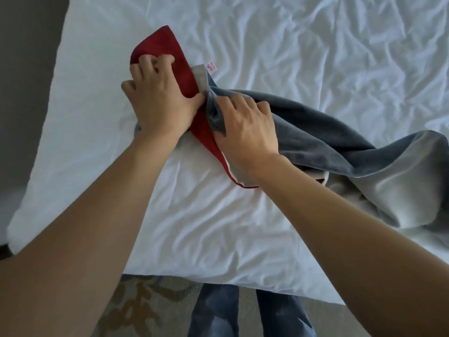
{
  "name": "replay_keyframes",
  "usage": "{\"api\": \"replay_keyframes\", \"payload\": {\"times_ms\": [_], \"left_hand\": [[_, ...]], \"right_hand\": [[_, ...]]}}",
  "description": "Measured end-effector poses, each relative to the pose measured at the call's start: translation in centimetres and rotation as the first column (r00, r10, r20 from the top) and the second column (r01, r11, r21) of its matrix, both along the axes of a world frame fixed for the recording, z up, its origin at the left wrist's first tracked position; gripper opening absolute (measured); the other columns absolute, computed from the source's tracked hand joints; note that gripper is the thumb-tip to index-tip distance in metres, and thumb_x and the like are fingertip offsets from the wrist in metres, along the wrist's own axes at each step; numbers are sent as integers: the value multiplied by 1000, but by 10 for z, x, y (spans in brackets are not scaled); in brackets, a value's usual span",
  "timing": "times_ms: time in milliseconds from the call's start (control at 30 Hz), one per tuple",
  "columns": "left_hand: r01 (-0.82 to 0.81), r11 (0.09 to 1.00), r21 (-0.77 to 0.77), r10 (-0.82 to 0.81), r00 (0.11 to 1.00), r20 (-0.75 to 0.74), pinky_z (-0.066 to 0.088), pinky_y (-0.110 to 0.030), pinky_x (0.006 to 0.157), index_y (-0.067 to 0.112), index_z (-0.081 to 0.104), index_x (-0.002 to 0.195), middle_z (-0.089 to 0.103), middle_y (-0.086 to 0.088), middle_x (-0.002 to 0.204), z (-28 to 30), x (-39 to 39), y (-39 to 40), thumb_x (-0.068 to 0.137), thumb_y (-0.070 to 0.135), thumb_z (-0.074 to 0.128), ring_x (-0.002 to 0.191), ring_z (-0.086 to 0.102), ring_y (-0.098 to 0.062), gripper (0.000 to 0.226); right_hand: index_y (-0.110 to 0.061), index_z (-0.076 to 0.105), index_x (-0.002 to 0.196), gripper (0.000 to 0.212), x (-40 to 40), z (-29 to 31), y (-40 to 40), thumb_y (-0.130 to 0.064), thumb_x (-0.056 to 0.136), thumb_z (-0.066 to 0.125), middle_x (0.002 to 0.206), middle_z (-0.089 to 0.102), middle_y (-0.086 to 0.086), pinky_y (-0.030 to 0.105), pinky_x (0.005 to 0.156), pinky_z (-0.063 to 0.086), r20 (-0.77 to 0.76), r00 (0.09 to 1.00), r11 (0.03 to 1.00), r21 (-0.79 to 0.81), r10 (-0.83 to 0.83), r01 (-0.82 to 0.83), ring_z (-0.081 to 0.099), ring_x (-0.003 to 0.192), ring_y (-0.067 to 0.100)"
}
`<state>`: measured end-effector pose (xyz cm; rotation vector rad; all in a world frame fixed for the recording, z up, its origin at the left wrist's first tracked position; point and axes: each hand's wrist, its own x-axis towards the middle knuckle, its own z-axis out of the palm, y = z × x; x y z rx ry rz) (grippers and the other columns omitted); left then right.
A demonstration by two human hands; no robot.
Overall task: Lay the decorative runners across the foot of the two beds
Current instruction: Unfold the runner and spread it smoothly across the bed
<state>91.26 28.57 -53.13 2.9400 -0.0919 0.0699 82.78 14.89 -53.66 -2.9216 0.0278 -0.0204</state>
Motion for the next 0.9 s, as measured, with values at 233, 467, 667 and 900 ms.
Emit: {"api": "replay_keyframes", "payload": {"times_ms": [233, 467, 667, 900], "left_hand": [[-75, 997, -33, 71, 991, -110, 40, -42, 84, 17, 47, 131, 57, -9, 123, -21, 5, 33, 79, 5, 55, 114, 49, -33, 54], [-257, 883, -392, 189, 961, -203, 46, -38, 82, 17, 53, 120, 56, -3, 117, -20, 7, 55, 88, 44, 60, 109, 54, -24, 42], [-430, 755, -495, 285, 895, -344, 46, -32, 88, 15, 45, 135, 59, 0, 123, -19, 30, 64, 85, 51, 63, 111, 58, -18, 64], [-470, 708, -527, 341, 881, -328, 45, -30, 72, 21, 63, 88, 61, 13, 77, -16, 20, 92, 82, 24, 60, 81, 60, -17, 7]], "right_hand": [[-11, 58, 88, 14, 15, -4, -31, -13, 89, 44, 81, 65, 7, 41, 81, 32, 47, 978, 979, 26, -205, 204, 55, 80, 32], [-14, 59, 94, 24, 38, 0, 13, -32, 83, 49, 90, 59, 4, 41, 84, 36, 64, 996, 997, 53, -64, 61, 54, 86, 29], [-15, 51, 76, 30, 64, -3, 32, -41, 92, 49, 77, 55, 3, 41, 86, 36, 35, 991, 982, 142, -127, 121, 53, 78, 27], [-16, 51, 68, 24, 82, 8, -13, -24, 90, 48, 58, 44, -4, 38, 83, 34, -63, 958, 953, 104, -280, 285, 43, 66, 27]]}}
